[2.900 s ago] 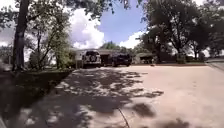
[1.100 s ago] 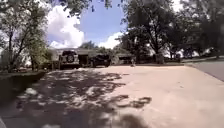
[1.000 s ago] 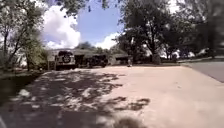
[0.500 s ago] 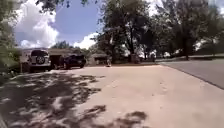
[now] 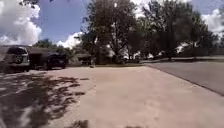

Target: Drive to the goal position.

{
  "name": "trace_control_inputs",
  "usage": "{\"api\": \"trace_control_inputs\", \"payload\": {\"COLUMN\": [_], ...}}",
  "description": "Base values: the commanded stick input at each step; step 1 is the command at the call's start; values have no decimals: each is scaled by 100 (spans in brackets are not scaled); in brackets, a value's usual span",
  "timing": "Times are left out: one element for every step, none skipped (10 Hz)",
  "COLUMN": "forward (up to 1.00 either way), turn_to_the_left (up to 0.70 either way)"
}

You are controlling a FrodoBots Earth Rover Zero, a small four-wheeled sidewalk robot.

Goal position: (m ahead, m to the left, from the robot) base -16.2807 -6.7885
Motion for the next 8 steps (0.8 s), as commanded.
{"api": "trace_control_inputs", "payload": {"forward": [0, 0, 0, 0, 0, 0, 0, 0], "turn_to_the_left": [-70, -70, -70, -70, -70, -70, -70, -70]}}
